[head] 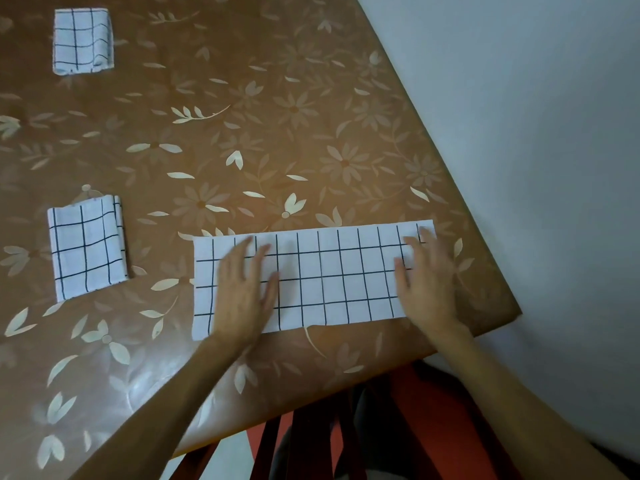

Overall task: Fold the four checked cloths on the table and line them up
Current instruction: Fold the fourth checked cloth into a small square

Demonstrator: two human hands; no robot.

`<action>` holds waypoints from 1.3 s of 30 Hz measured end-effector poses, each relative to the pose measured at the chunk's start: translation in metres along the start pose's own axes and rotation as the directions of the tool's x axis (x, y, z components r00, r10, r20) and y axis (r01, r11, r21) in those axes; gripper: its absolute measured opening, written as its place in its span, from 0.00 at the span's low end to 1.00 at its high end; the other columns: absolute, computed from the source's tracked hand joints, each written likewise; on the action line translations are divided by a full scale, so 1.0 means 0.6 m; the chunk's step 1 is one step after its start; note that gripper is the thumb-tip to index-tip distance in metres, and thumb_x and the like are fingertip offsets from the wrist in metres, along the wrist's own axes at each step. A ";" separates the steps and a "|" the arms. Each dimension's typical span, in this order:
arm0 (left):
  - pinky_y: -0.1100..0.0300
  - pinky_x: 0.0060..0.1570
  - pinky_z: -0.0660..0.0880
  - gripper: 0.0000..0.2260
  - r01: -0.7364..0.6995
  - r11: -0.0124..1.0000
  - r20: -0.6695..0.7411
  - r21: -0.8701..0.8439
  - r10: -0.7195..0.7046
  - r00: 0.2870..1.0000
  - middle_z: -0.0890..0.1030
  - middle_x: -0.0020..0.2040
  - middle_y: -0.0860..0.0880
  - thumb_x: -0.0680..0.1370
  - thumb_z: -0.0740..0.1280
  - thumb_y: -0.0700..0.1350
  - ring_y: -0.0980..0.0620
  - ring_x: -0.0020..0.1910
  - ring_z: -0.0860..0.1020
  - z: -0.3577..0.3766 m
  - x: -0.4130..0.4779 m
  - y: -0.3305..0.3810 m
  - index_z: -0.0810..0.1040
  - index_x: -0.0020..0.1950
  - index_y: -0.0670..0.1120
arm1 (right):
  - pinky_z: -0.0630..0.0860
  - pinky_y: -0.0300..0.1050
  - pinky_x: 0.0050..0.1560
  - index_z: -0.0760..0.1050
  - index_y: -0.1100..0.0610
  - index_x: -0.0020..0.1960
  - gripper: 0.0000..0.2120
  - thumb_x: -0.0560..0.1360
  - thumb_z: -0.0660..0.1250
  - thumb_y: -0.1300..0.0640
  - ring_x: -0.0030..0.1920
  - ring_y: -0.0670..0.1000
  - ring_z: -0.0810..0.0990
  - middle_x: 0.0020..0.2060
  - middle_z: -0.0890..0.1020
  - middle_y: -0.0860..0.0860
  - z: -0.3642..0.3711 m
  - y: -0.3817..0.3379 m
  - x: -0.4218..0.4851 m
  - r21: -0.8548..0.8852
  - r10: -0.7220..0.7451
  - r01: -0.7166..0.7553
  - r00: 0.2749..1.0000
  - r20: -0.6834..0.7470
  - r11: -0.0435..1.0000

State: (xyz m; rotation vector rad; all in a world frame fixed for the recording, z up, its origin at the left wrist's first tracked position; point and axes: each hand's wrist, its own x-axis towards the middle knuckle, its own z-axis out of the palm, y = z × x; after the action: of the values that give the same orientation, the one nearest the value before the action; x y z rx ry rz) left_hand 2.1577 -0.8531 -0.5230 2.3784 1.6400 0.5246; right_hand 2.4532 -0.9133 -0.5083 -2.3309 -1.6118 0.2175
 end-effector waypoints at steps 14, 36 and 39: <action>0.42 0.78 0.49 0.30 -0.106 0.982 0.358 0.159 0.042 0.933 0.47 0.83 0.46 0.83 0.51 0.60 0.47 0.81 0.45 0.061 -0.037 0.013 0.50 0.82 0.51 | 0.37 0.50 0.77 0.38 0.54 0.80 0.32 0.83 0.42 0.39 0.78 0.50 0.34 0.79 0.37 0.52 0.085 -0.040 -0.026 -0.144 -0.258 0.353 0.857 0.447 0.924; 0.37 0.59 0.71 0.22 0.447 0.894 0.094 0.039 -0.448 0.889 0.69 0.71 0.36 0.76 0.60 0.49 0.32 0.63 0.70 -0.039 -0.070 -0.067 0.70 0.68 0.41 | 0.80 0.52 0.49 0.73 0.55 0.66 0.18 0.76 0.64 0.58 0.59 0.53 0.77 0.63 0.75 0.50 -0.004 -0.110 -0.125 0.192 -0.471 0.431 0.776 0.419 0.882; 0.37 0.57 0.72 0.20 0.514 0.857 0.089 -0.029 -0.510 0.855 0.70 0.68 0.34 0.74 0.68 0.40 0.31 0.64 0.70 -0.055 -0.079 -0.044 0.73 0.65 0.38 | 0.78 0.50 0.43 0.70 0.55 0.68 0.20 0.77 0.63 0.61 0.55 0.55 0.78 0.65 0.72 0.52 0.007 -0.150 -0.152 0.166 -0.451 0.426 0.760 0.468 0.889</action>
State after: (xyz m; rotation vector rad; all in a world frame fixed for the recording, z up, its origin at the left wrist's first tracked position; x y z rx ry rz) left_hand 2.1066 -0.8885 -0.5109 1.7783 2.0828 0.3565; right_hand 2.3395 -0.9683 -0.4872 -1.8642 -2.3117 0.7915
